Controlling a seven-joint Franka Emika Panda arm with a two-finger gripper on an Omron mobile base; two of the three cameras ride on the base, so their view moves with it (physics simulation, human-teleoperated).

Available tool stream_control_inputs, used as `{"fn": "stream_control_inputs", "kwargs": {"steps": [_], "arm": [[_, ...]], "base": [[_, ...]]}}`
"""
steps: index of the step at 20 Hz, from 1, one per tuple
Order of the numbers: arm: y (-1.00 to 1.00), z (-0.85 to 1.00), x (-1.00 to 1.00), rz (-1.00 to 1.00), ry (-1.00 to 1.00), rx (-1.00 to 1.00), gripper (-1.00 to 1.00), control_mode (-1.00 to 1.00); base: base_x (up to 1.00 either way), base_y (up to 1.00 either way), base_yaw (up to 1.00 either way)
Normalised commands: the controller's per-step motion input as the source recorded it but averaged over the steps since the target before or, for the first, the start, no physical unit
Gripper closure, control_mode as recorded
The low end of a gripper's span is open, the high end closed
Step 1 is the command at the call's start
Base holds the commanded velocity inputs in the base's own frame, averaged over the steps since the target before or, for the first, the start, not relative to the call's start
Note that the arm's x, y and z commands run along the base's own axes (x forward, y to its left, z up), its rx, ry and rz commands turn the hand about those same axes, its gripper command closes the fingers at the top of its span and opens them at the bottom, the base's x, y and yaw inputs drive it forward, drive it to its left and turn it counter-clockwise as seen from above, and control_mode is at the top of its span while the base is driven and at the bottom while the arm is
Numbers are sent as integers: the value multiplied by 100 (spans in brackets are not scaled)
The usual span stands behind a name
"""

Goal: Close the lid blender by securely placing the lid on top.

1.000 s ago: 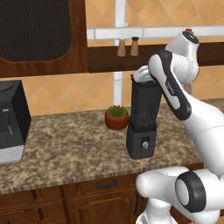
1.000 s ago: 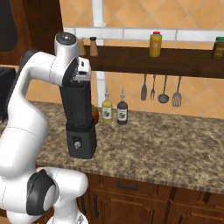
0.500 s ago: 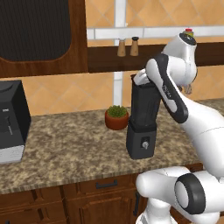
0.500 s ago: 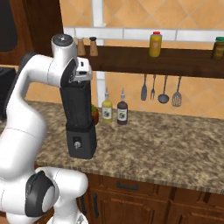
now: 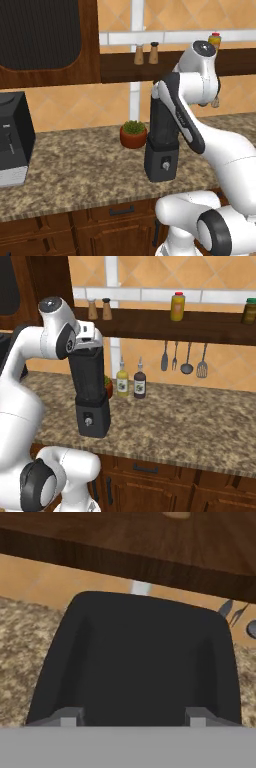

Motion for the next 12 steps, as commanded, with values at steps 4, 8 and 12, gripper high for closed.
{"fn": "stream_control_inputs", "kwargs": {"steps": [4,8,12], "arm": [[-6,-2,-44,-17,0,1,-100,-100],[0,-26,0,-4,0,2,-100,-100],[0,-2,0,0,0,3,-100,-100]], "base": [[0,0,0],[0,0,0],[0,0,0]]}}
